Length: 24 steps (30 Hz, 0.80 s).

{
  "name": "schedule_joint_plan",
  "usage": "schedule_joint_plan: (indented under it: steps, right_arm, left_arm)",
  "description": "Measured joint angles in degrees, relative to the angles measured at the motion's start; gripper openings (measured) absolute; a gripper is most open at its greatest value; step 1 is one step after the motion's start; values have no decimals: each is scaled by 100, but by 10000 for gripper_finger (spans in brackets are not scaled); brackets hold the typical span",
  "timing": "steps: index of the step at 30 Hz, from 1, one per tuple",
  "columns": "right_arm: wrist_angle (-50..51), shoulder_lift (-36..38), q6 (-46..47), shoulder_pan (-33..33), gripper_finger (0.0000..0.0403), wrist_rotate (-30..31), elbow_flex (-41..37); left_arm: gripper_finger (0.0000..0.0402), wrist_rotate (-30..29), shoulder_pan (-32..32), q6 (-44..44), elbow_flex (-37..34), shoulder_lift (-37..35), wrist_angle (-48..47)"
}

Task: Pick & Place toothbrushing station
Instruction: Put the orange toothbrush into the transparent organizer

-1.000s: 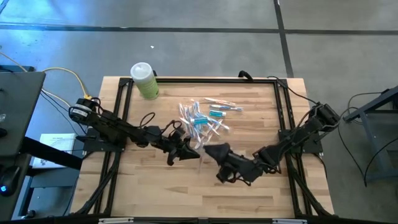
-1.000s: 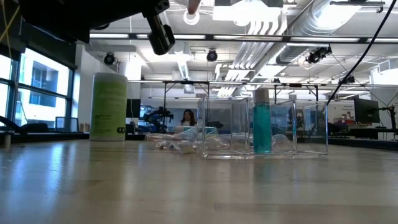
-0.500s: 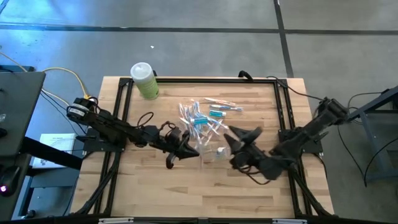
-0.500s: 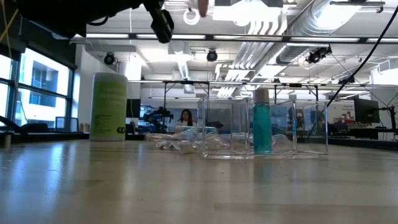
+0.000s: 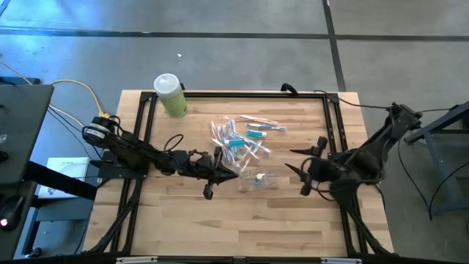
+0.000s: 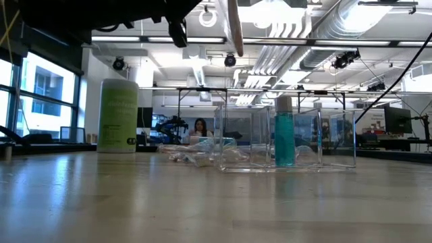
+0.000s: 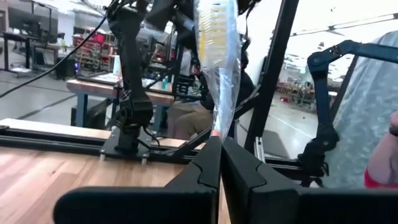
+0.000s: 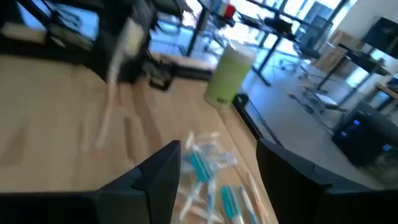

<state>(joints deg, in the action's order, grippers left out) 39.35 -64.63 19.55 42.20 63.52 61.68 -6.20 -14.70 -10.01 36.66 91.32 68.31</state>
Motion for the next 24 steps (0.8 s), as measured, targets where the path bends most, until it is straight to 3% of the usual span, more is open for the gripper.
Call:
schedule_joint_plan:
  steps: [9,16,24]
  right_arm:
    - [-438,19,323,-106,202,550,-815]
    - [-803,19,328,-106,202,674,-1127]
    - [-964,19,319,-95,202,687,-1201]
  left_arm:
    - [2,-597,23,561,5,561,368]
    - [2,-613,254,-4,10,992,450]
    - [2,-610,225,30,10,1367,542]
